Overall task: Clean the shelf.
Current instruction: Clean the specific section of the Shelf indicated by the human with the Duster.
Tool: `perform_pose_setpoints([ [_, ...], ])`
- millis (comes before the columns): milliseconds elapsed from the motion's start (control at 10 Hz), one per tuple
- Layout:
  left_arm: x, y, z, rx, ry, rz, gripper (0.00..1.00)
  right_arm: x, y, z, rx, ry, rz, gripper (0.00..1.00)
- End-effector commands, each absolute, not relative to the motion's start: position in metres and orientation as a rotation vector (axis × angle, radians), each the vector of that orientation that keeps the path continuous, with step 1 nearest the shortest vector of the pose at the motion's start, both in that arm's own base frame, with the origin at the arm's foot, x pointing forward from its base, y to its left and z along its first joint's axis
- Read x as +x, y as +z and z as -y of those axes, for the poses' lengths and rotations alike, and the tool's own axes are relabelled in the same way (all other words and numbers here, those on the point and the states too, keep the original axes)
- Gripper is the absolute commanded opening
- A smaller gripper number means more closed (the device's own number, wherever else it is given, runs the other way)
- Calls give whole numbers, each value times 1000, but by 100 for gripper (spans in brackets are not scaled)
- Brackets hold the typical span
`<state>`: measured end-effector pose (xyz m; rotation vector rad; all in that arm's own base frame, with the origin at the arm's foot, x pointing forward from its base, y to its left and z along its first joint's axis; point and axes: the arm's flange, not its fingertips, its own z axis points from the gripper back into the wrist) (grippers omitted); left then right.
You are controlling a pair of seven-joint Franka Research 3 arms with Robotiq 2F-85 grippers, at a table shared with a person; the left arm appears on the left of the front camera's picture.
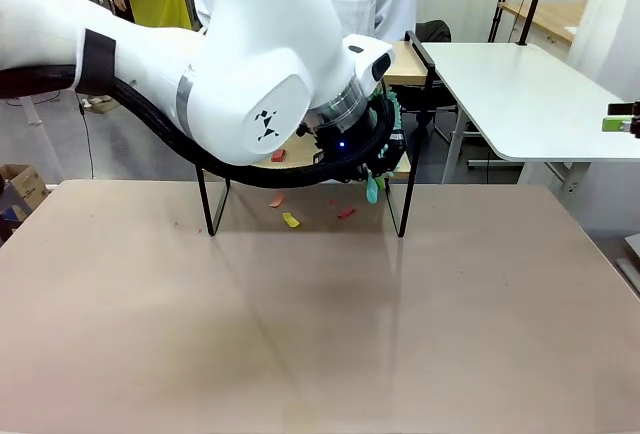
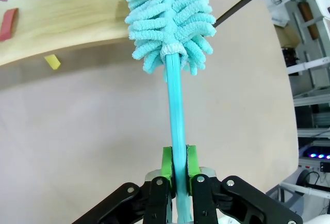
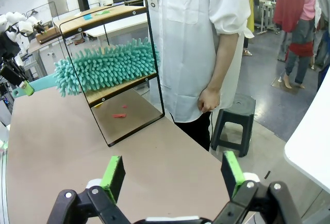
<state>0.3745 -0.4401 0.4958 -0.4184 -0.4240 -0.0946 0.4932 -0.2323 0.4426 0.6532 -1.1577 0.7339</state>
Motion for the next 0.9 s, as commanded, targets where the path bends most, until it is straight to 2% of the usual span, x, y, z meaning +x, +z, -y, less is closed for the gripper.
perform_pose_setpoints([
  [0, 377, 493, 458, -391, -77, 412, 13, 493, 445, 231, 646, 740, 1155, 100],
  [500, 375, 484, 451, -393, -101, 398, 13, 493, 445, 231, 646, 740, 1155, 100],
  [800, 379, 490, 428, -279, -98, 311, 13, 493, 445, 231, 646, 740, 1155, 100],
])
